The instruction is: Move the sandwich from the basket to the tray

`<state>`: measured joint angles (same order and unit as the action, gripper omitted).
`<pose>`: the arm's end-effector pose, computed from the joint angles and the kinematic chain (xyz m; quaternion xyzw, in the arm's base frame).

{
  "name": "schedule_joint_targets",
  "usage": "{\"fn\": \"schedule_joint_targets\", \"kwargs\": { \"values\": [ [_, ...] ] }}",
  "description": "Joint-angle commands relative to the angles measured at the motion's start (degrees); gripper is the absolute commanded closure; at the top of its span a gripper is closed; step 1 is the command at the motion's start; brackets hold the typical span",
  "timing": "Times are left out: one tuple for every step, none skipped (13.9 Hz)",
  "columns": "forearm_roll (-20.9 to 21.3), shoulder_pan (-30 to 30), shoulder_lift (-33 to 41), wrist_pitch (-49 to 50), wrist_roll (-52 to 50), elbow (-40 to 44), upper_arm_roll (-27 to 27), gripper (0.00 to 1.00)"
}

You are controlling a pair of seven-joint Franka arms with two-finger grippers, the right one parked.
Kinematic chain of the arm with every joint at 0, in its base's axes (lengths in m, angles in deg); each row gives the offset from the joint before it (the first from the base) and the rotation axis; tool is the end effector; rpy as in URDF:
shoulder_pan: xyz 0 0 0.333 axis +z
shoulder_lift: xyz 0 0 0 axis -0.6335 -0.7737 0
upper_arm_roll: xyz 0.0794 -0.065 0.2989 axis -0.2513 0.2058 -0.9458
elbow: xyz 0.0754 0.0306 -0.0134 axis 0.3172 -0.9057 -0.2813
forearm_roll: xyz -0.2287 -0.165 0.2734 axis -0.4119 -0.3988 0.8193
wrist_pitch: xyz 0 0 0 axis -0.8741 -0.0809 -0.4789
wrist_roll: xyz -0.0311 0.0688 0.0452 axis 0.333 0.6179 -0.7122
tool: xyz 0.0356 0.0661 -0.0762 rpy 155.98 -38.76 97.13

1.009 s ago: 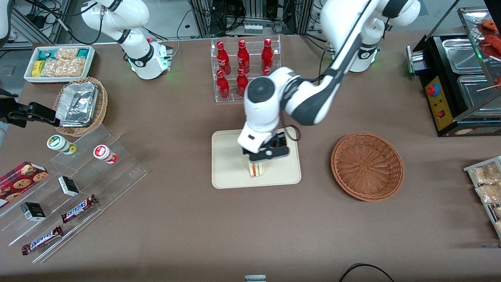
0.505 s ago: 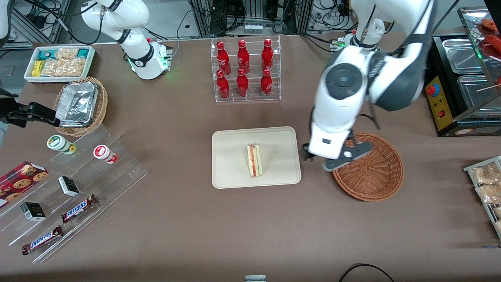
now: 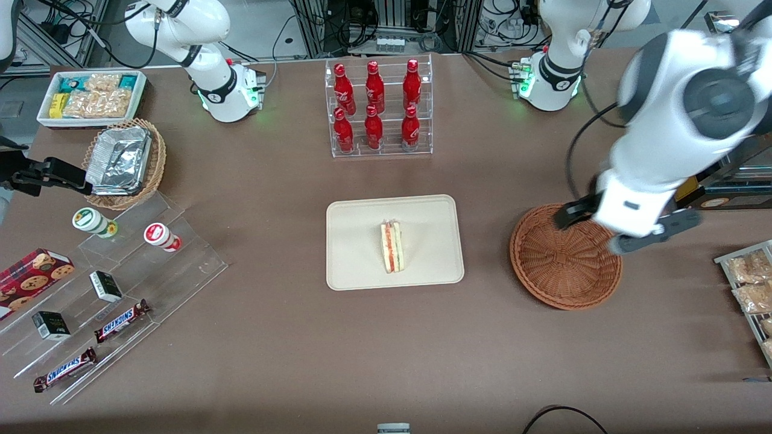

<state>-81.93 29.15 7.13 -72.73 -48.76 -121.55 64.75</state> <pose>0.5938 -0.1443 0.5793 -0.9867 -0.1545 0.0271 0.0418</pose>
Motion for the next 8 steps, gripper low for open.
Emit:
{"fn": "schedule_joint_targets", "kwargs": {
  "values": [
    [-1.2, 4.4, 4.1, 3.0, 8.3, -2.3, 0.7, 0.00],
    [-2.1, 5.0, 5.5, 3.2, 9.6, -3.4, 0.7, 0.00],
    [-2.3, 5.7, 6.8, 3.3, 10.4, -4.7, 0.7, 0.00],
    [-2.3, 6.6, 8.5, 3.4, 13.0, -6.2, 0.7, 0.00],
    [-2.5, 7.2, 10.3, 3.4, 16.3, -8.3, 0.6, 0.00],
    [-3.6, 8.5, 12.0, 3.2, 18.5, -10.2, 0.6, 0.00],
    [-4.0, 9.5, 13.5, 3.2, 21.0, -11.4, 0.6, 0.00],
    [-4.0, 10.1, 15.3, 2.8, 25.3, -12.9, 0.6, 0.00]
  ]
}}
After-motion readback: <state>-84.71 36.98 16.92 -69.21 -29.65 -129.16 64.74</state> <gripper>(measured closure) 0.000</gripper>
